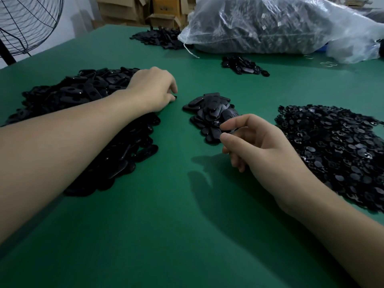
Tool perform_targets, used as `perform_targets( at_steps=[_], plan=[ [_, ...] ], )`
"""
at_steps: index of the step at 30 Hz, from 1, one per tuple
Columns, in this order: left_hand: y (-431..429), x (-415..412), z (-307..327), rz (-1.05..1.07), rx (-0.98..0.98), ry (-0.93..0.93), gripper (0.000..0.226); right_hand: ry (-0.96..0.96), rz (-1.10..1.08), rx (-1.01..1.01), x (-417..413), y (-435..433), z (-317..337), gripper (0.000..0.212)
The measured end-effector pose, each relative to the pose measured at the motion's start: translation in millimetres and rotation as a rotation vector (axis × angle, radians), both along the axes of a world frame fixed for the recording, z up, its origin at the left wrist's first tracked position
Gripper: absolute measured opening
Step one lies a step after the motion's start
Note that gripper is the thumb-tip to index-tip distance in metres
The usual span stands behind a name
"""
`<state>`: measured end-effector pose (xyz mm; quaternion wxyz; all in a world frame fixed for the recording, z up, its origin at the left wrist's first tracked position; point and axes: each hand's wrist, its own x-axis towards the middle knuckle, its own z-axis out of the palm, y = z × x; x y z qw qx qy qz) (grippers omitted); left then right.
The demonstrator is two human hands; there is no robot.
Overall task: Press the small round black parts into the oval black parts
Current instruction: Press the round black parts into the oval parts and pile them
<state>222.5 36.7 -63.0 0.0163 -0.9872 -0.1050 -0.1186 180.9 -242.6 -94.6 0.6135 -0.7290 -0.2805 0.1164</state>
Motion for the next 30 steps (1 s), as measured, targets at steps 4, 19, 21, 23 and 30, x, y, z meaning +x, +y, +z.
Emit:
perform_targets(
  at_steps=[4,19,21,23,30],
  plan=[
    [-14.2,-14.8,6.8,-0.076,0.076,-0.168,0.024,-0.085,-0.083,-0.005,5.5,-5.4,7.7,0.008],
    [-88.0,-128.3,-13.9,-0.299,-1.462,0.042,0.027,-0.764,-0.286,-1.056,35.2,-44.2,35.8,0.021],
    [-90.4,-134.3,-19.1,-0.304,-1.488,0.072,0.034,-0.753,-0.257,-1.068,35.6,-45.3,38.7,0.020],
    [-91.3,-136.4,-22.7,-0.288,-1.490,0.076,0.037,-0.699,-0.185,-1.055,35.8,-46.3,43.6,0.020],
    [-91.3,-137.7,-24.0,-0.292,-1.489,0.051,0.036,-0.668,-0.035,-1.061,42.0,-55.9,51.3,0.007]
  ],
)
